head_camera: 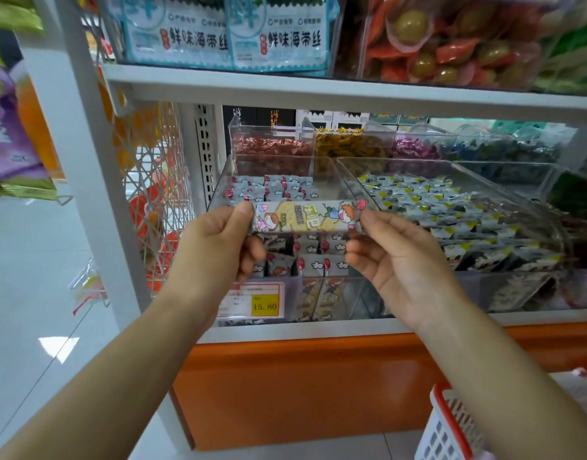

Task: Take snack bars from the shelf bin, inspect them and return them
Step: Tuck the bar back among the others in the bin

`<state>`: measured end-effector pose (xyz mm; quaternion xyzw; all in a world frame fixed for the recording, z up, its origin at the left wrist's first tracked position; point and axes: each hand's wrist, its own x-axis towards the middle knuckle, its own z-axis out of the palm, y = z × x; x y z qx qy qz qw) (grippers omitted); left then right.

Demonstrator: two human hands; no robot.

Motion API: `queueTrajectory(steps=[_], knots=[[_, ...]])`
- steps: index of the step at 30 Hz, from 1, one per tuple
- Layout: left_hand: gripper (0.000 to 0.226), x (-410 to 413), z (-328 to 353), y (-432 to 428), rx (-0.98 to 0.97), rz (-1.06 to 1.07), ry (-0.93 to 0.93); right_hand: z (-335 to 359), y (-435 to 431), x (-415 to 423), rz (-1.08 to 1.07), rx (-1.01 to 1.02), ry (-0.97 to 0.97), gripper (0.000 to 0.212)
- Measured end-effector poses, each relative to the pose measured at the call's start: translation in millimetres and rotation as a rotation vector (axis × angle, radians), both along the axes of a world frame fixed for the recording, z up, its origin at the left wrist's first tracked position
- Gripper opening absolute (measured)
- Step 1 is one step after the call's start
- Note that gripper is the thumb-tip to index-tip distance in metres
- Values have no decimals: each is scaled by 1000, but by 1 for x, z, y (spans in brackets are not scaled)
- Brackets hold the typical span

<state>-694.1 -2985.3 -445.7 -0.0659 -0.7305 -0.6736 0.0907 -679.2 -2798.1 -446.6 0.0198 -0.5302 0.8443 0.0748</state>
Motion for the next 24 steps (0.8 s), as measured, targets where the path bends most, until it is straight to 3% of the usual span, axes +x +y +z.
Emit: queueTrajectory(steps=[8,14,18,20,22,24], knots=[[46,-2,1,0,83,-124,-23,0,5,-1,-98,58,23,13],[28,-4,0,-3,125,-219,-6,-2,7,-2,-121,100,103,20],[19,-3,-2,-5,47,-184,19,-4,6,-4,-84,86,104,7],[18,-2,-1,-6,59,-190,7,-6,5,-4,-117,260,126,18],[24,-2,0,-7,36,-207,-2,-6,5,-5,-155,428,163,11],[26,-2,1,-8,-17,-212,12,-6,8,-4,-131,546,207,20]])
